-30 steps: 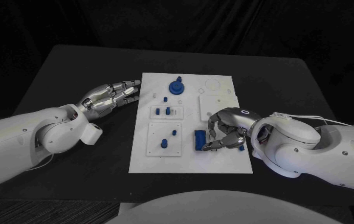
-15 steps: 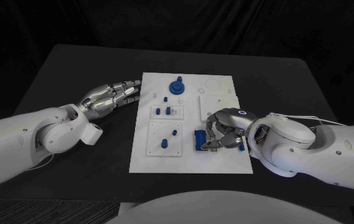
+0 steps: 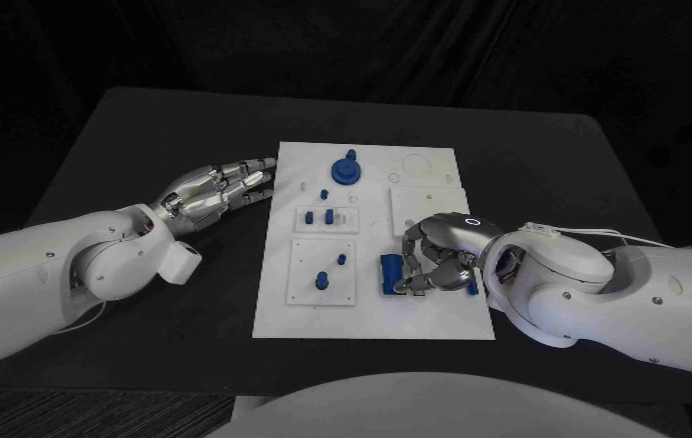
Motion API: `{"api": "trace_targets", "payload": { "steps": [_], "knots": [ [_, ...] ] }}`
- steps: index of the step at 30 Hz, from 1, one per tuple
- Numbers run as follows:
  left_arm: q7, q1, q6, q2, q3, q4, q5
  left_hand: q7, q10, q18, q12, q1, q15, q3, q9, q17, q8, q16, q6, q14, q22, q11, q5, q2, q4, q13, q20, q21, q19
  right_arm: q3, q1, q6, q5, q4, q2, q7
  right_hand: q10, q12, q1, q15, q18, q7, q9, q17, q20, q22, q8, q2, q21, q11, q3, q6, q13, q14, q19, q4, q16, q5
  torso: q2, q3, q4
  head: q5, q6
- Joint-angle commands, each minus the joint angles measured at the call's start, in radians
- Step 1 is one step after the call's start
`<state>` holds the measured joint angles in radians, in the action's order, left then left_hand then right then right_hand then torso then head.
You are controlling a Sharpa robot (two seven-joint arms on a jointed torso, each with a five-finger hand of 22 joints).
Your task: Assemble the parts on the task board
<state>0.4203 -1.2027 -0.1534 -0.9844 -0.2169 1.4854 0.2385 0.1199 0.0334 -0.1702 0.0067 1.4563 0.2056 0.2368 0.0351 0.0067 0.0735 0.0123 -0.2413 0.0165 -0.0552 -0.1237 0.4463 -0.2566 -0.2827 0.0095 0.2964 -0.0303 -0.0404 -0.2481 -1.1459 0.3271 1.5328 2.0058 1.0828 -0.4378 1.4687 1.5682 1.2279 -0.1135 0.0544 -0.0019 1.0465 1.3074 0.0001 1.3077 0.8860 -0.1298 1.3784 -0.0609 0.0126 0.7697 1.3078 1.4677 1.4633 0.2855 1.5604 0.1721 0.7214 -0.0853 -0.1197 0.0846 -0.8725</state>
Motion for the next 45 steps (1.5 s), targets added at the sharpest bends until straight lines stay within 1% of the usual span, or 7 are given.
{"api": "trace_targets", "payload": {
  "steps": [1, 7, 13, 15, 18, 23, 45],
  "knots": [
    [0.011, 0.002, -0.014, 0.001, 0.001, 0.002, -0.006, 0.008, -0.002, 0.011, 0.004, 0.012, -0.002, -0.005, 0.001, 0.002, 0.003, 0.006, 0.000, 0.003, -0.001, -0.008, 0.007, 0.000, 0.001, 0.001, -0.003, -0.007, -0.007, 0.000, 0.003, 0.030, 0.011, 0.002, 0.004, -0.004, 0.102, 0.003, 0.000, -0.007, -0.007, 0.001, 0.007, 0.222, -0.007, 0.200, -0.005, -0.009, -0.006, -0.006, -0.003, -0.004, 0.263, 0.095, 0.025, 0.006, -0.002, -0.034, 0.000, -0.0005, 0.0000, 0.000, 0.000],
    [0.011, 0.003, -0.013, -0.002, 0.001, 0.002, -0.006, 0.008, -0.002, 0.011, 0.004, 0.012, -0.002, -0.005, 0.001, 0.002, 0.003, 0.006, 0.000, 0.003, -0.001, -0.008, 0.007, 0.000, 0.001, 0.001, -0.003, -0.007, -0.007, 0.000, 0.001, 0.084, -0.024, 0.026, 0.041, 0.001, 0.102, 0.003, -0.099, -0.010, -0.008, -0.003, 0.018, 0.226, -0.010, 0.201, -0.019, -0.055, -0.003, -0.010, -0.052, 0.003, 0.263, 0.096, 0.027, 0.012, -0.001, -0.121, 0.000, 0.0001, 0.0001, 0.000, 0.000],
    [0.010, 0.004, -0.010, -0.005, 0.001, 0.003, -0.006, 0.009, -0.002, 0.011, 0.004, 0.013, -0.001, -0.005, 0.001, 0.002, 0.003, 0.006, -0.001, 0.003, -0.001, -0.009, 0.007, -0.001, 0.001, 0.002, -0.003, -0.007, -0.008, 0.000, -0.048, 0.130, -0.168, 0.041, 0.102, -0.006, 0.102, 0.003, -0.183, -0.012, -0.009, -0.003, 0.011, 0.226, -0.012, 0.203, -0.050, -0.012, 0.002, -0.011, -0.118, 0.005, 0.263, 0.096, 0.029, 0.011, -0.001, -0.119, -0.001, -0.0014, 0.0002, 0.001, 0.000],
    [0.009, 0.004, -0.009, -0.005, 0.001, 0.003, -0.006, 0.009, -0.002, 0.011, 0.004, 0.013, -0.001, -0.005, 0.001, 0.002, 0.003, 0.006, -0.001, 0.003, -0.001, -0.009, 0.007, -0.001, 0.001, 0.002, -0.003, -0.007, -0.008, 0.000, -0.078, 0.115, -0.225, 0.036, 0.130, -0.024, 0.102, 0.003, -0.162, -0.001, -0.008, 0.011, -0.074, 0.221, -0.006, 0.201, -0.158, 0.045, -0.003, 0.001, -0.089, 0.028, 0.263, 0.095, 0.028, 0.011, -0.002, -0.016, -0.001, -0.0018, 0.0007, 0.002, 0.000],
    [0.009, 0.004, -0.006, -0.005, 0.001, 0.004, -0.006, 0.009, -0.001, 0.011, 0.004, 0.013, -0.001, -0.005, 0.001, 0.002, 0.004, 0.007, -0.002, 0.003, -0.001, -0.008, 0.007, -0.001, 0.001, 0.002, -0.003, -0.007, -0.008, 0.000, -0.112, 0.061, -0.265, 0.023, 0.157, -0.065, 0.102, 0.003, -0.077, 0.015, -0.006, 0.034, -0.340, 0.196, 0.011, 0.198, -0.440, 0.079, -0.013, 0.019, -0.074, 0.183, 0.263, 0.091, 0.024, -0.005, -0.010, 0.302, -0.001, -0.0021, -0.0004, 0.007, 0.000],
    [0.009, 0.004, -0.003, -0.002, 0.001, 0.004, -0.006, 0.009, -0.001, 0.011, 0.004, 0.013, -0.001, -0.005, 0.001, 0.002, 0.004, 0.007, -0.002, 0.003, -0.001, -0.008, 0.007, -0.001, 0.001, 0.002, -0.003, -0.007, -0.008, 0.000, -0.141, -0.115, -0.287, -0.007, 0.178, -0.171, 0.102, 0.003, -0.020, 0.021, 0.004, 0.044, -0.500, 0.139, 0.018, 0.184, -0.615, 0.084, -0.059, 0.029, -0.062, 0.275, 0.263, 0.080, 0.006, -0.016, -0.029, 0.375, -0.001, -0.0017, -0.0007, 0.011, 0.000],
    [0.009, 0.004, -0.001, 0.002, 0.001, 0.002, -0.006, 0.011, 0.000, 0.011, 0.005, 0.014, -0.001, -0.005, 0.002, 0.002, 0.005, 0.007, -0.004, 0.003, -0.002, -0.008, 0.007, 0.000, 0.001, 0.002, -0.003, -0.008, -0.009, -0.001, -0.144, -0.278, -0.168, -0.028, 0.177, -0.244, 0.102, 0.003, -0.021, 0.008, 0.000, 0.029, -0.566, 0.138, 0.008, 0.191, -0.681, 0.081, -0.048, 0.017, -0.017, 0.398, 0.263, 0.081, 0.017, -0.007, -0.029, 0.062, 0.001, 0.0003, 0.0006, 0.013, 0.000]
  ]
}}
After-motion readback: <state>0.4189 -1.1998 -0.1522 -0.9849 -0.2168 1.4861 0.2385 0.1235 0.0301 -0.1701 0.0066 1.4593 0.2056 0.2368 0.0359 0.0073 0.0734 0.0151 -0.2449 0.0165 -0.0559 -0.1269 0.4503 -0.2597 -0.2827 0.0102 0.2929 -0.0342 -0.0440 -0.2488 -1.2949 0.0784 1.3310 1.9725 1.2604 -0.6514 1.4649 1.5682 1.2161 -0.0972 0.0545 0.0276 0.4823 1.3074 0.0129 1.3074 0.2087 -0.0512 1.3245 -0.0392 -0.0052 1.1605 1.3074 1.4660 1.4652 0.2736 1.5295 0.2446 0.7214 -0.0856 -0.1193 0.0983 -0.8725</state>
